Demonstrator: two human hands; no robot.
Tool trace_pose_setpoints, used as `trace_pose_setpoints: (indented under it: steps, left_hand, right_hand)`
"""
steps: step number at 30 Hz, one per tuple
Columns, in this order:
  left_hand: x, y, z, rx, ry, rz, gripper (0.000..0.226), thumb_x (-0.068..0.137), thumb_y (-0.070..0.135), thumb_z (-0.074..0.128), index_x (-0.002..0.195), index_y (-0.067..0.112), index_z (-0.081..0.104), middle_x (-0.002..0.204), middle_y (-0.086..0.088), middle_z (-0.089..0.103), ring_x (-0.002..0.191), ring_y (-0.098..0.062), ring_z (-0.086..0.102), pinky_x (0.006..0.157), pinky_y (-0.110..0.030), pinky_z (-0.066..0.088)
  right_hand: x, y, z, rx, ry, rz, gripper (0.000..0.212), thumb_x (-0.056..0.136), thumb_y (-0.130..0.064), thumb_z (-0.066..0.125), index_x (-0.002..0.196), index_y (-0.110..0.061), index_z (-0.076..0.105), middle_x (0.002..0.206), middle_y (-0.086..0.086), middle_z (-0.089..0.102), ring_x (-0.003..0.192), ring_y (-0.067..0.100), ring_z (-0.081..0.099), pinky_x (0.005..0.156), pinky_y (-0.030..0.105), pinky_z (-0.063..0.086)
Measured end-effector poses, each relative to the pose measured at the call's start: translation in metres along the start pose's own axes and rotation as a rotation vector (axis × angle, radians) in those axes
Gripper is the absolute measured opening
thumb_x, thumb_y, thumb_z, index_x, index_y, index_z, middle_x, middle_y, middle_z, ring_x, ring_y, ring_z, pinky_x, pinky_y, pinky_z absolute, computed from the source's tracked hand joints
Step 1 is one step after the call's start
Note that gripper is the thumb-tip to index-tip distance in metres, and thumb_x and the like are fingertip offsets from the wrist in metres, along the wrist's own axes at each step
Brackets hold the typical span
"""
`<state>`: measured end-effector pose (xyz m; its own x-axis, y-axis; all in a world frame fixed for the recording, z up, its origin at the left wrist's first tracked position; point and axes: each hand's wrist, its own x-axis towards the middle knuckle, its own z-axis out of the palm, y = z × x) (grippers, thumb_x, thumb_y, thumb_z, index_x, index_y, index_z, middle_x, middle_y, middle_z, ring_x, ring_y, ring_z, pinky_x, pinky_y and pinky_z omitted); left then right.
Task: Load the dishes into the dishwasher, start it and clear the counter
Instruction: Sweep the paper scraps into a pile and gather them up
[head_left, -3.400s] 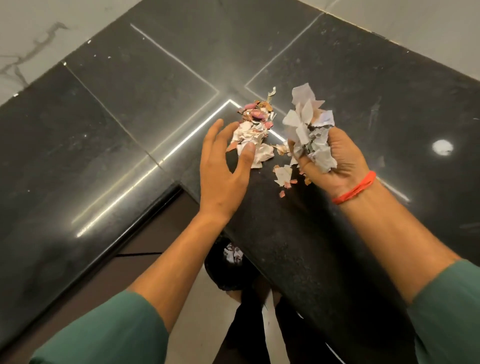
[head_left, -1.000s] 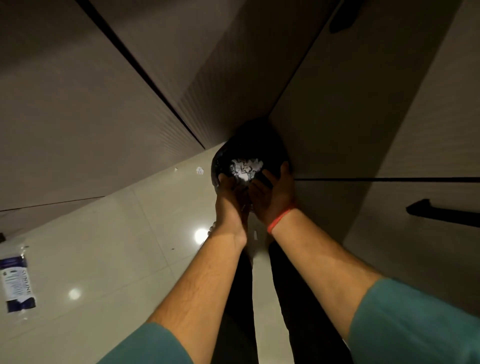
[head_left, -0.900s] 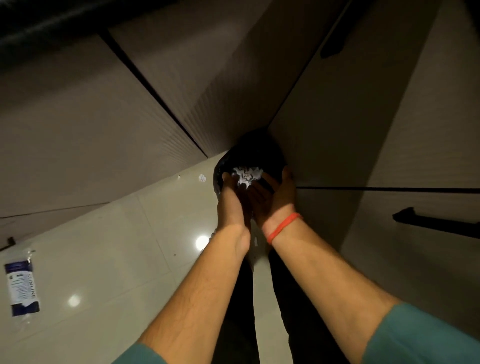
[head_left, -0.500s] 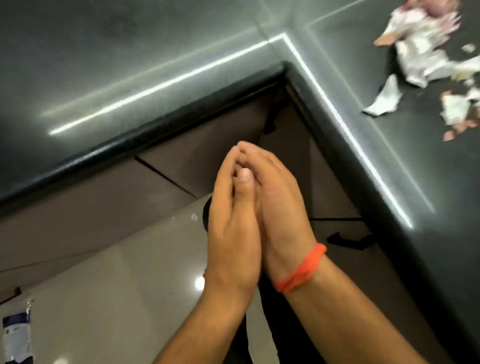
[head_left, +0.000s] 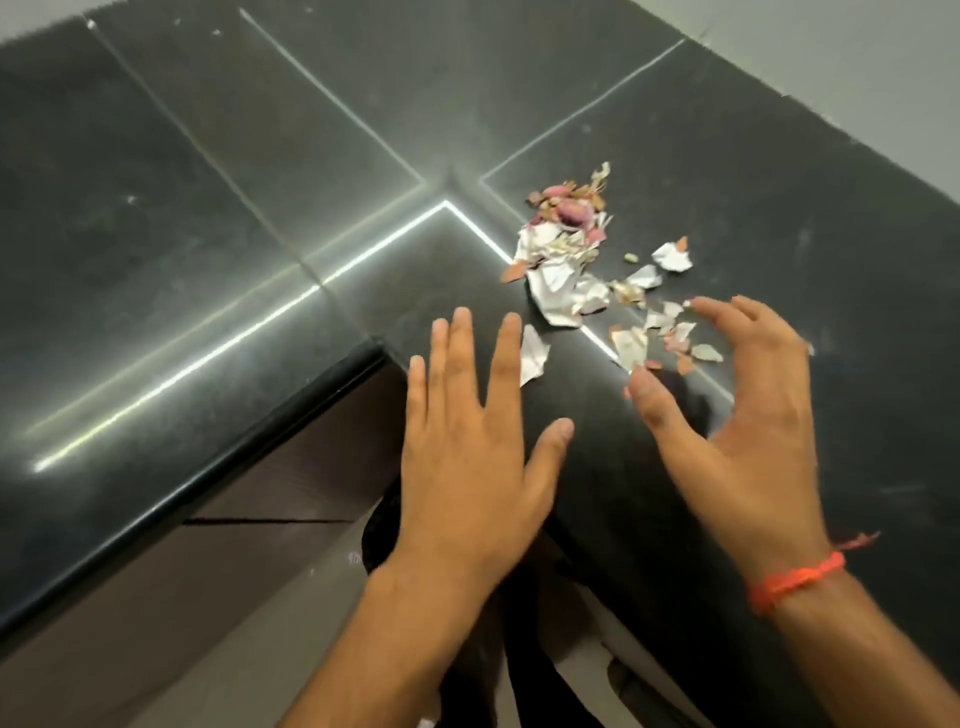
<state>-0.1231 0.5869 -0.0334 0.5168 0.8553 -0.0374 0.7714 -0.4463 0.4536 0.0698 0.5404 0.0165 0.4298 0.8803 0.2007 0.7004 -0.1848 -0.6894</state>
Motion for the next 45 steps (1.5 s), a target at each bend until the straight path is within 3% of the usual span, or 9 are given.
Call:
trace_pose_setpoints:
  steps: [1, 2, 4, 10, 17, 24, 30, 36, 45]
  left_hand:
    - [0.023, 0.006, -0.002, -0.079, 0.047, -0.05, 0.088, 0.099, 0.066, 0.039, 0.164, 0.025, -0.006, 0.17, -0.013, -0.013, 0.157, -0.026, -0.019, 0.128, -0.045, -0.005]
    - [0.023, 0.013, -0.001, 0.117, 0.104, -0.126, 0.093, 0.098, 0.07, 0.038, 0.163, 0.024, -0.01, 0.17, -0.013, -0.016, 0.156, -0.026, -0.02, 0.128, -0.045, -0.005]
    - [0.058, 0.007, 0.004, 0.133, 0.054, -0.113, 0.099, 0.094, 0.079, 0.032, 0.162, 0.025, -0.016, 0.17, -0.012, -0.018, 0.156, -0.025, -0.02, 0.128, -0.043, -0.006]
    - [0.12, 0.01, 0.011, 0.139, 0.132, -0.029, 0.102, 0.089, 0.086, 0.031, 0.162, 0.03, -0.015, 0.171, -0.012, -0.01, 0.158, -0.026, -0.008, 0.129, -0.047, 0.004]
    - [0.131, 0.013, 0.004, 0.084, 0.14, -0.027, 0.096, 0.092, 0.079, 0.039, 0.163, 0.032, -0.005, 0.172, -0.005, -0.002, 0.159, -0.019, -0.005, 0.129, -0.045, 0.006]
    - [0.132, 0.018, 0.0, 0.084, 0.125, -0.065, 0.1, 0.091, 0.079, 0.043, 0.164, 0.03, -0.005, 0.172, 0.0, -0.007, 0.158, -0.012, -0.008, 0.129, -0.041, 0.005]
    - [0.133, 0.025, -0.005, 0.064, 0.112, -0.089, 0.11, 0.088, 0.081, 0.047, 0.163, 0.025, -0.012, 0.171, 0.004, -0.013, 0.157, -0.009, -0.011, 0.129, -0.043, 0.011]
    - [0.134, 0.025, -0.006, 0.062, 0.111, -0.074, 0.117, 0.083, 0.086, 0.047, 0.163, 0.023, -0.011, 0.171, 0.005, -0.013, 0.158, -0.011, -0.007, 0.128, -0.044, 0.01]
    - [0.133, 0.021, -0.002, 0.038, 0.084, -0.14, 0.126, 0.079, 0.093, 0.039, 0.159, 0.02, -0.023, 0.169, 0.006, -0.023, 0.156, -0.005, -0.012, 0.128, -0.034, 0.003]
  right_hand:
    - [0.008, 0.015, -0.003, -0.106, -0.034, 0.071, 0.069, 0.086, -0.05, 0.07, 0.146, -0.03, 0.042, 0.158, 0.005, 0.029, 0.147, 0.017, 0.027, 0.121, 0.038, 0.028]
    - [0.019, 0.029, -0.006, -0.201, -0.075, 0.134, 0.079, 0.083, -0.059, 0.067, 0.15, -0.033, 0.034, 0.163, 0.006, 0.02, 0.151, 0.022, 0.02, 0.123, 0.045, 0.023]
    - [0.04, 0.051, -0.004, -0.342, -0.143, 0.173, 0.09, 0.083, -0.07, 0.057, 0.156, -0.031, 0.023, 0.166, 0.008, 0.011, 0.153, 0.028, 0.012, 0.124, 0.051, 0.015]
    - [0.103, 0.063, 0.036, -0.427, -0.243, -0.052, 0.082, 0.096, -0.071, 0.018, 0.161, -0.023, 0.009, 0.167, 0.01, 0.013, 0.155, 0.026, 0.007, 0.126, 0.045, 0.01]
    - [0.17, 0.05, 0.063, 0.024, -0.299, -0.255, 0.064, 0.102, -0.06, 0.03, 0.155, -0.024, 0.031, 0.16, 0.0, 0.034, 0.146, 0.015, 0.034, 0.117, 0.043, 0.035]
    - [0.216, 0.045, 0.08, -0.226, -0.377, -0.331, 0.068, 0.101, -0.061, 0.019, 0.15, -0.021, 0.044, 0.161, 0.005, 0.035, 0.151, 0.021, 0.024, 0.124, 0.043, 0.015]
    - [0.202, 0.048, 0.059, 0.0, -0.616, -0.487, 0.058, 0.102, -0.057, 0.024, 0.138, -0.028, 0.06, 0.151, -0.006, 0.05, 0.146, 0.007, 0.034, 0.12, 0.036, 0.03]
    - [0.19, 0.06, 0.051, 0.265, -0.581, -0.393, 0.05, 0.103, -0.05, 0.036, 0.134, -0.02, 0.062, 0.146, -0.006, 0.054, 0.139, 0.003, 0.042, 0.115, 0.034, 0.038]
    - [0.226, 0.023, 0.082, -0.098, -0.816, -0.574, 0.057, 0.103, -0.045, 0.022, 0.148, -0.021, 0.048, 0.162, -0.004, 0.032, 0.154, 0.014, 0.013, 0.126, 0.045, 0.006]
